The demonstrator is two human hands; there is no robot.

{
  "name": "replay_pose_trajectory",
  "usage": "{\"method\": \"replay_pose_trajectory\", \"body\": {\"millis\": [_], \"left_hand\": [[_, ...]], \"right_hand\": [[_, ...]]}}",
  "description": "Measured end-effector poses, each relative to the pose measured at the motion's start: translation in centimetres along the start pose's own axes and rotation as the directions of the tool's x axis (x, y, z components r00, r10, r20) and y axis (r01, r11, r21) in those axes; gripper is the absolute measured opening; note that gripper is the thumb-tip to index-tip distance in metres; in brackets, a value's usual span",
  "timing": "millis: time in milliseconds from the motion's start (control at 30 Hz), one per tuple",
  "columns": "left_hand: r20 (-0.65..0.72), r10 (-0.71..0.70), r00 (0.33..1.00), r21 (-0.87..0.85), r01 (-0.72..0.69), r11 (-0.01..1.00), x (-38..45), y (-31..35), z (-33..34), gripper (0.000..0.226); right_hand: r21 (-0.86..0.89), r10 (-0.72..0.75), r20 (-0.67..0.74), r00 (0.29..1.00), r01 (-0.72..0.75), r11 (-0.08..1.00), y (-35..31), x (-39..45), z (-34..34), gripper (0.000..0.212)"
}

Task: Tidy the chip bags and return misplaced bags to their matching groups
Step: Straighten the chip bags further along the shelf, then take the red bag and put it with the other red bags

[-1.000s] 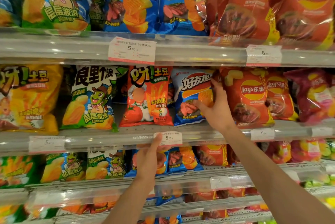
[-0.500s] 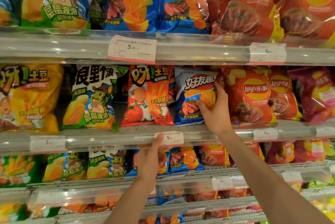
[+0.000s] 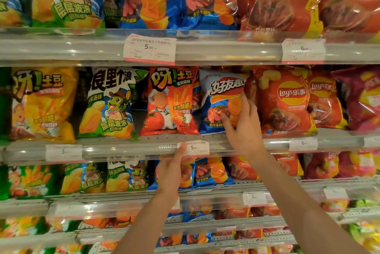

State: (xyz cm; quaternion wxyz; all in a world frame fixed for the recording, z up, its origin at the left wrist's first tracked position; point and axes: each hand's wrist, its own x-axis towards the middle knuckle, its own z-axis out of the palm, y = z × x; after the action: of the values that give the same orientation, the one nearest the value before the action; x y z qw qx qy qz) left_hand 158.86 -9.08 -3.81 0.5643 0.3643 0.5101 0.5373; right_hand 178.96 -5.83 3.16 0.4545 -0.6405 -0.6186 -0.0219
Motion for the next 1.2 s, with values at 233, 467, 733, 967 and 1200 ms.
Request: {"method": "replay_pose_trajectory", "body": {"millis": [233,467,733,967,1200], "left_hand": [[-0.016,-0.026,1.0,0.049,0.027,0.998,-0.9,0.6,0.2,0.052],[0.021,0.02,1.0,0.121,-0.022,0.992,-1.8,0.9,-0.2,0.034],[0.326,0.26,0.909,0.488,-0.397,0.778,-4.0,-1.1,-6.3,0.027],[0.353,0.316,0.881,0.595,-0.472,0.651,-5.1,0.7,-12.3,0.057],[0.337,0.391,0.856,0.557,-0.516,0.65,-5.3,4.8,-15.0,0.061]], "right_hand": [[-0.153,-0.079,0.035,0.996,0.083,0.985,1.6,-5.9,0.5,0.076],[-0.115,-0.089,0.102,0.991,0.101,0.988,2.1,-10.8,0.0,0.072],[0.029,0.2,0.271,0.941,-0.216,0.976,-0.3,-18.1,0.1,0.073],[0.064,0.344,0.257,0.903,-0.371,0.926,-3.8,-21.7,1.0,0.072],[0.059,0.335,0.152,0.93,-0.347,0.936,-6.8,-20.4,0.7,0.069]]}}
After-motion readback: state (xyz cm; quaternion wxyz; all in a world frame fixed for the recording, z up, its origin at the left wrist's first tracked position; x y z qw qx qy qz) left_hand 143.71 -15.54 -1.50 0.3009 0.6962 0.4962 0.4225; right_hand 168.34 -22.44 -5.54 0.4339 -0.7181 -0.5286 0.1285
